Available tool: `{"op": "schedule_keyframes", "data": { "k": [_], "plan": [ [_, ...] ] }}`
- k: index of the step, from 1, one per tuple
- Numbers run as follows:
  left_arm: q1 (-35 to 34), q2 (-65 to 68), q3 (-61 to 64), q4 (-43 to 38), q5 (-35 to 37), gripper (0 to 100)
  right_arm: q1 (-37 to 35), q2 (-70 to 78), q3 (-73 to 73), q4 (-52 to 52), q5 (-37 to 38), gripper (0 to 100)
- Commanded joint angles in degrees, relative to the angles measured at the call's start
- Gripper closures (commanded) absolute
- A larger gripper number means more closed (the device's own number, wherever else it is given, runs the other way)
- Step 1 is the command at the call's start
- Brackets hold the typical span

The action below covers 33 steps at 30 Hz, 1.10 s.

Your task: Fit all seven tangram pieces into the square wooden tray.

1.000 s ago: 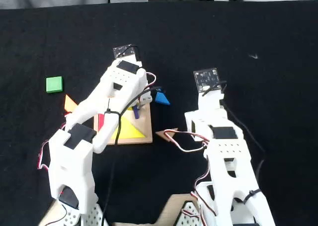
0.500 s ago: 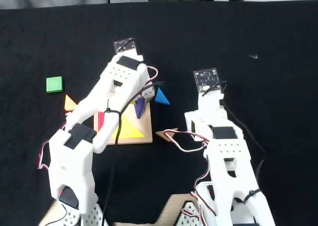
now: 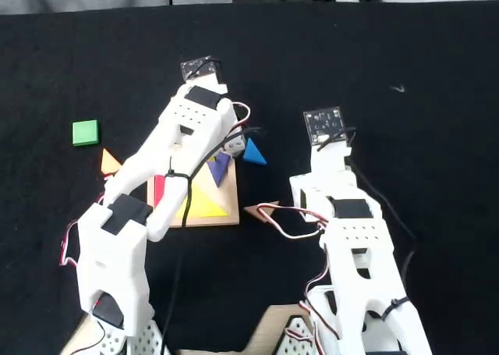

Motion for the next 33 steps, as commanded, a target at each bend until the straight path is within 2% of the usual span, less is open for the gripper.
{"op": "schedule_keyframes", "data": {
  "k": [1,5,12,19,25,33],
  "plan": [
    [-0.7,-3.5,-2.5,6.1,-0.1,84,-0.7,-1.8,-2.3,-1.1,0.7,98.7],
    [-2.9,-3.5,-2.5,9.7,-2.4,84,-0.7,-1.8,-2.3,-1.1,0.7,98.7],
    [-8.7,-2.8,-1.9,10.8,-7.7,84,-0.7,-1.8,-2.3,-1.1,0.7,98.7],
    [-6.9,1.7,-1.8,7.0,-10.3,93,-0.7,-1.8,-2.2,-1.2,0.7,98.7],
    [-6.7,8.6,-8.0,9.8,-10.0,93,-0.7,-1.8,-2.2,-1.3,0.7,98.7],
    [-1.5,9.5,-13.9,12.6,-9.8,93,-0.7,-1.8,-2.2,-1.3,0.7,98.7]
  ]
}}
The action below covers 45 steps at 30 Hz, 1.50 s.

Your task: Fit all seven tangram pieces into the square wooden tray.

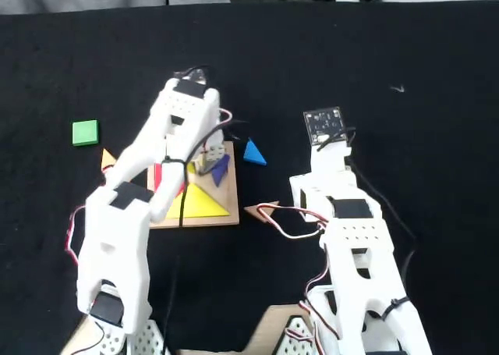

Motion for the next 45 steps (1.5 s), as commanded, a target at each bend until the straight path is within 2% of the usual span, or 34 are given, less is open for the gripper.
{"op": "schedule_keyframes", "data": {
  "k": [1,9,14,17,20,24,30,38,45],
  "plan": [
    [3.9,-1.1,-4.2,0.4,0.5,93,-0.7,-1.8,-2.2,-1.3,0.7,98.7],
    [4.5,-1.1,-3.8,1.8,2.1,93,-0.7,-1.8,-2.2,-1.1,0.7,98.7],
    [4.1,-1.1,-7.8,10.9,2.1,93,-0.7,-1.8,-2.2,-1.1,0.7,98.7],
    [3.5,-1.6,-14.9,16.8,1.8,93,-0.7,-1.8,-2.2,-1.1,0.7,98.7],
    [4.1,-1.8,-20.4,16.3,1.8,93,-0.7,-1.8,-2.2,-1.1,0.7,98.7],
    [8.1,0.2,-25.2,12.6,1.6,93,-0.3,-2.1,-2.2,-1.1,0.7,98.7],
    [10.1,7.5,-27.0,1.8,-2.3,93,3.0,-2.2,-2.7,-1.3,0.3,98.7],
    [8.2,13.5,-34.2,2.9,-2.3,93,3.3,-2.2,-2.8,-1.4,0.3,98.7],
    [7.3,17.8,-35.4,3.3,-2.4,93,3.3,-2.2,-2.8,-1.4,0.3,98.7]
  ]
}}
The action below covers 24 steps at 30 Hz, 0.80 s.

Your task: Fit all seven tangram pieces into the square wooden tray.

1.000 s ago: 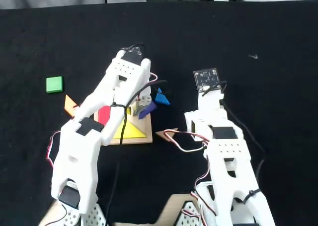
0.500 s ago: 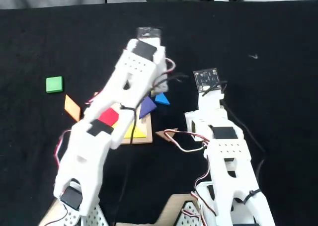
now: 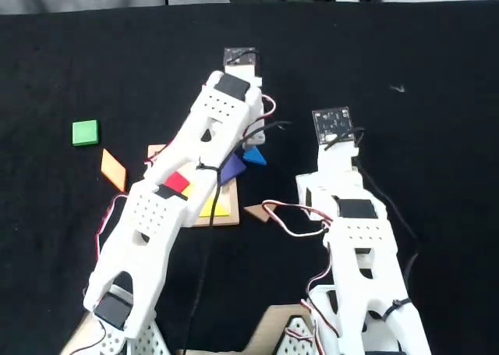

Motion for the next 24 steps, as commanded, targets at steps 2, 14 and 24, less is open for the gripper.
{"op": "schedule_keyframes", "data": {
  "k": [2,14,24],
  "plan": [
    [-2.6,0.7,-2.9,0.8,-0.8,93,0.8,-2.2,-2.8,-1.2,0.3,98.7],
    [-10.5,0.6,-15.2,14.2,-3.5,93,-1.3,-2.2,-2.5,-1.2,0.6,98.7],
    [-3.5,-1.4,-6.9,14.3,-6.1,93,-1.2,-2.2,-2.5,-1.1,0.6,98.7]
  ]
}}
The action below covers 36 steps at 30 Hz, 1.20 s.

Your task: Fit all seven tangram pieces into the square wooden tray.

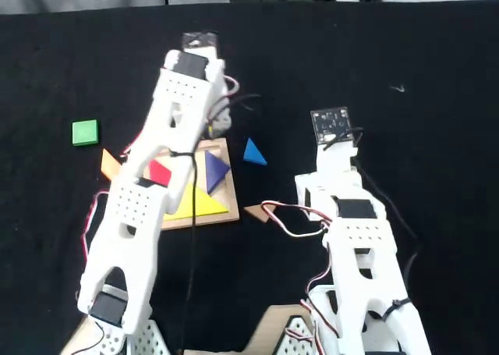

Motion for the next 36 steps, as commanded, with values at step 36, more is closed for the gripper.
{"op": "schedule_keyframes", "data": {
  "k": [36],
  "plan": [
    [6.0,-9.8,16.7,-3.2,-7.6,93,-0.9,-2.2,-2.4,-1.0,0.6,98.7]
  ]
}}
